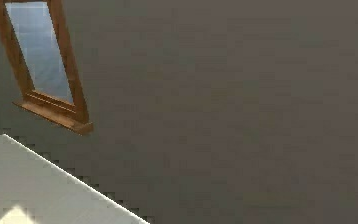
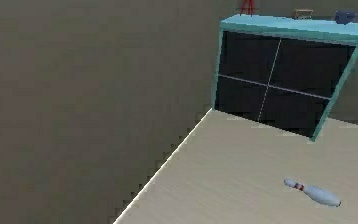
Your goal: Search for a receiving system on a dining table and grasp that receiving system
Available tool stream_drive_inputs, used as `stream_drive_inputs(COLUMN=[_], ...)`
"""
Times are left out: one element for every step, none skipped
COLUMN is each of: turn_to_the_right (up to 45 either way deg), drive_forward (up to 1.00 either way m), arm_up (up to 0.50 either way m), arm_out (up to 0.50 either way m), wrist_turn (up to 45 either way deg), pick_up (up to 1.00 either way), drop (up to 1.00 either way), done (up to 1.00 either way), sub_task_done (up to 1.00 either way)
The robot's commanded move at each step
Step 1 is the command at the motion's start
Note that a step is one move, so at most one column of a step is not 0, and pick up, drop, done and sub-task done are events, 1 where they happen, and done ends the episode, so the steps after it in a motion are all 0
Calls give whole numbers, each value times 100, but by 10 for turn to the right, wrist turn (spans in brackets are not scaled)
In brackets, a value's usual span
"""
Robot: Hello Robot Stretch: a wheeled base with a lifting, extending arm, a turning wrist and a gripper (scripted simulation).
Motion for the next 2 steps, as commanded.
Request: stream_drive_inputs(turn_to_the_right=[0, -450], drive_forward=[25, 0], arm_up=[0, 0], arm_out=[0, 0], wrist_turn=[0, 0], pick_up=[0, 0], drop=[0, 0], done=[0, 0], sub_task_done=[0, 0])
